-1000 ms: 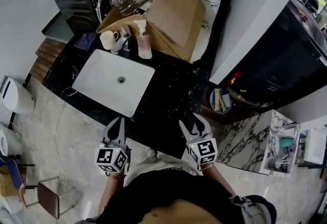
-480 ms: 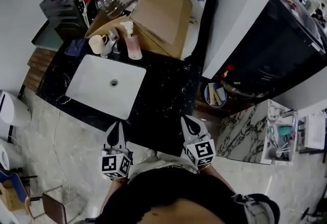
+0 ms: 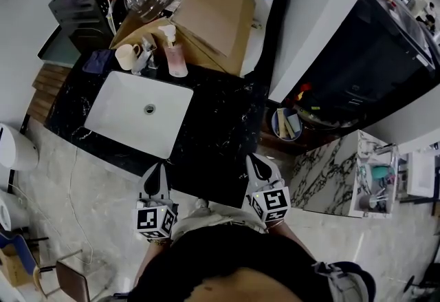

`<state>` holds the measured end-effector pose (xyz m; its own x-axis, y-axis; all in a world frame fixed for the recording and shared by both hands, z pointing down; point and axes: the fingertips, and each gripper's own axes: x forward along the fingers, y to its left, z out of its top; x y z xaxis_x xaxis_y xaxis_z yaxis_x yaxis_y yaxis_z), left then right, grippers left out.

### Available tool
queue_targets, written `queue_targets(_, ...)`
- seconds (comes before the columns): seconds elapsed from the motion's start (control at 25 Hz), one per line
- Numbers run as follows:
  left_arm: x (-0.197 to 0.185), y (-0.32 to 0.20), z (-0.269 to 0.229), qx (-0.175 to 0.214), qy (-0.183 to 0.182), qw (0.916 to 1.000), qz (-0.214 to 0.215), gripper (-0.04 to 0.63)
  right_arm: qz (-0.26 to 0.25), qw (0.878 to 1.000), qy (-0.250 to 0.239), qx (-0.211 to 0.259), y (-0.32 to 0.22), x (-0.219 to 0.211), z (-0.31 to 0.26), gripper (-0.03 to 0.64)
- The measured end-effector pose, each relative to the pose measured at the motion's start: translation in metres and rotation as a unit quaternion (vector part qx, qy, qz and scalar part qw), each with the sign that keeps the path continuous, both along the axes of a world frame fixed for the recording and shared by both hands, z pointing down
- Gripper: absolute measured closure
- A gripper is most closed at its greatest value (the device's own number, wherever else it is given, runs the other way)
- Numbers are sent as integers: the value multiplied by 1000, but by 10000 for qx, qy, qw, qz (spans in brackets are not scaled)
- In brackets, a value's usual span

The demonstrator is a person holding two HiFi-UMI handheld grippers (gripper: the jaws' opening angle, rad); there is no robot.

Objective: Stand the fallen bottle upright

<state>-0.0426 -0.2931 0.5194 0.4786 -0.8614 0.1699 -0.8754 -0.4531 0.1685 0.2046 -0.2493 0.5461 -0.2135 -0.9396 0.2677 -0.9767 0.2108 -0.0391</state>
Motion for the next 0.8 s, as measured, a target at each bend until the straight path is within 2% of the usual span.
queue_targets(0.2,-2,1,6,-82,-19,10000,31,595,-9,9995,286,-132,1,-2,7,611)
queue_targets(0.8,3,3,14,-221,-54,9995,237,595,122,9996,177,-170,6,2,11,611)
